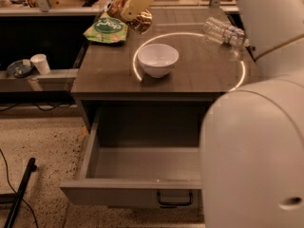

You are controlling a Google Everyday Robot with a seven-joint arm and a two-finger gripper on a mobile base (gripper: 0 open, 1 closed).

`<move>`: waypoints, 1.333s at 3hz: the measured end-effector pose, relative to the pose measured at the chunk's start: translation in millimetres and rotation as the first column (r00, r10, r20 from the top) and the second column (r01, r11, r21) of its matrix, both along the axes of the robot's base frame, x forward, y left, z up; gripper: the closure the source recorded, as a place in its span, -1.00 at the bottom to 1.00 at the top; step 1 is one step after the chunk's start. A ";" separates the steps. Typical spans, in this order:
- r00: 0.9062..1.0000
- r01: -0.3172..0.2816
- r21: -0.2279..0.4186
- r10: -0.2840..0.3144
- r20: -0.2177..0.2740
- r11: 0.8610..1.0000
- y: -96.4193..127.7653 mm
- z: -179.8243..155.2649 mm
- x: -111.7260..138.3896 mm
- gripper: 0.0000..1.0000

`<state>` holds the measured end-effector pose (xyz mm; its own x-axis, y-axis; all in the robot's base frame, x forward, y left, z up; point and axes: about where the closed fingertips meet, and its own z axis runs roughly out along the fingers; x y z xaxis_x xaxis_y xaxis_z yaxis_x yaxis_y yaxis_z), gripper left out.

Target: Place orange can into top drawer

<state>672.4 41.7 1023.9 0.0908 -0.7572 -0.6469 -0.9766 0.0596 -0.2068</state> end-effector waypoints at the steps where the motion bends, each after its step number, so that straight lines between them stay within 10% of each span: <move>1: 1.000 0.019 0.163 -0.021 0.012 0.986 -18.0 40.0 -44.3 1.00; 3: 0.997 0.072 0.381 -0.065 -0.032 0.922 -30.5 70.1 -146.1 1.00; 4: 0.985 0.161 0.346 -0.129 -0.113 0.924 -66.5 28.4 -159.2 1.00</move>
Offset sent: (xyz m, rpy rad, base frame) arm -0.2041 -0.2220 -0.1441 0.2411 0.3467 -0.4644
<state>513.2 -24.8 1052.4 -0.0712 -0.4791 -0.8749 -0.9649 0.2553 -0.0613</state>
